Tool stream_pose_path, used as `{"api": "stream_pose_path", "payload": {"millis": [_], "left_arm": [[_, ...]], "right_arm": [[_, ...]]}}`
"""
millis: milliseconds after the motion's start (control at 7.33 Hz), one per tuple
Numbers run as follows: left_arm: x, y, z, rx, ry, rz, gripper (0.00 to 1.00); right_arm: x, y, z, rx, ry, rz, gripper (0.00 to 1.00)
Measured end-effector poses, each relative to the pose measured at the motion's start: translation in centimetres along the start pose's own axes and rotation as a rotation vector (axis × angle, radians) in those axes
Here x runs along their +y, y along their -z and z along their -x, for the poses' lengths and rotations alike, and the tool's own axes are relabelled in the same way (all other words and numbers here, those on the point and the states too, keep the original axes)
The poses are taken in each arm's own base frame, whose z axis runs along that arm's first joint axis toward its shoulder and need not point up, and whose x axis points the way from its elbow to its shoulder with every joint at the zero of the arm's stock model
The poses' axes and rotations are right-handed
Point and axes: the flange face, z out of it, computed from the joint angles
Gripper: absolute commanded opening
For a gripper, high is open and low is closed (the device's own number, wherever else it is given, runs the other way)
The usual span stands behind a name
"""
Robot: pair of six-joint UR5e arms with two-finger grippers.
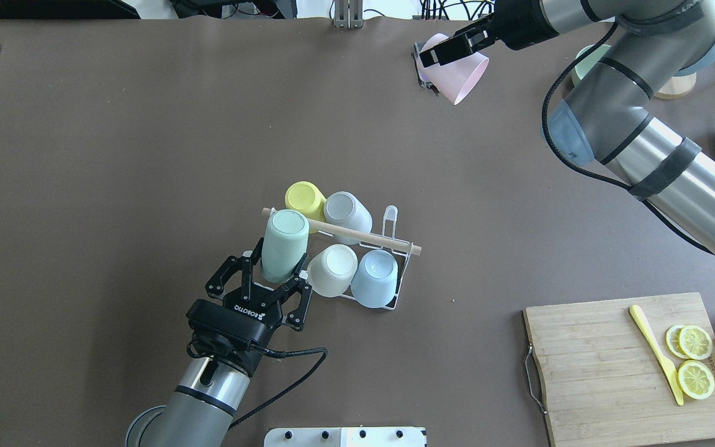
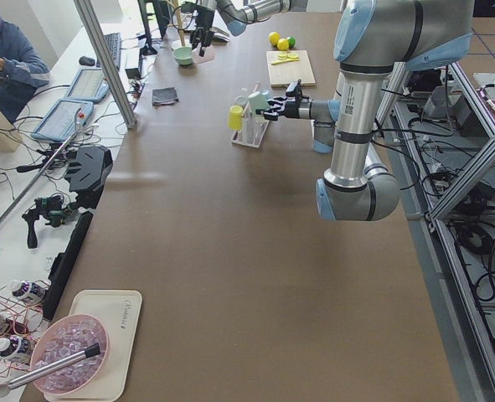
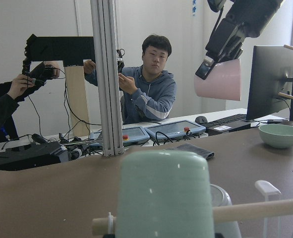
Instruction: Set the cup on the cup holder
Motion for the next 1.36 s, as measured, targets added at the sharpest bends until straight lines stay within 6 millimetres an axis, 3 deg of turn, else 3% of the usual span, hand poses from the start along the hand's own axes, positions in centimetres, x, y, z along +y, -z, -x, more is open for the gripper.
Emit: {"api": "stream_pose_path", "payload": {"millis": [136,273,545,1091,1364], "left_arm": [[0.1,0.0,0.0,0.000,0.000,0.000,0.59],[0.1,0.0,0.0,0.000,-0.001,0.000,0.98],[0.1,-0.1,0.0,-0.001,0.000,-0.001,0.98],[0.0,-0.1,0.2,0.002,0.015,-0.006,0.98],[-2.3,0.2,0.2,0.042,0.054,-0.010,0.98]], "right_arm": [[0.9,1.0,0.5,-0.011,0.018,-0.060,0.00],[1.6,1.6,1.5,-0.009,0.034,-0.112,0.00],[2.3,1.7,3.7,-0.008,0.054,-0.191,0.00],[6.2,-2.3,9.3,-0.106,0.097,-0.370,0.00],[9.1,-3.4,10.8,-0.167,0.107,-0.474,0.00]]}}
